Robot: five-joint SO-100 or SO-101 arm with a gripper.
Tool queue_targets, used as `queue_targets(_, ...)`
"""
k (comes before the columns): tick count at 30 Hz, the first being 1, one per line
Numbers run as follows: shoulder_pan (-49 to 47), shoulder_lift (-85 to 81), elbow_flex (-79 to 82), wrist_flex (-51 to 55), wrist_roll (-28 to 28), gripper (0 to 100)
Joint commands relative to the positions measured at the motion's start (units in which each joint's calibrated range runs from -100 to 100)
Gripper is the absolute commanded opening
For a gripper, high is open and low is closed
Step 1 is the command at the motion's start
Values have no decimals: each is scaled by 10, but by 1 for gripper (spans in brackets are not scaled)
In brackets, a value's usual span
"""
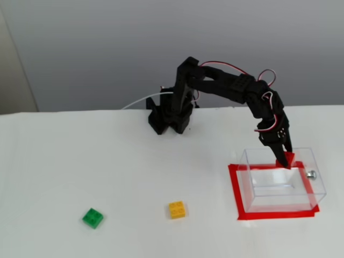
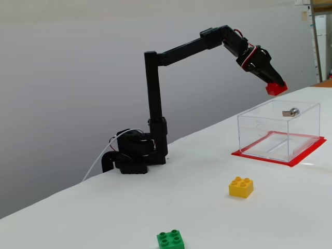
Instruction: Pick the red lego brick and place it into the transparent box
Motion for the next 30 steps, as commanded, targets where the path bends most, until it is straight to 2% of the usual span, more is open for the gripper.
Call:
queue_targets(1, 4, -4, -5, 3, 0, 13)
queue_targets(11, 5, -3, 19, 1, 4, 14)
queue_targets(18, 5, -4, 29, -2, 4, 29)
queue_targets(30, 6, -11, 24, 1, 4, 28)
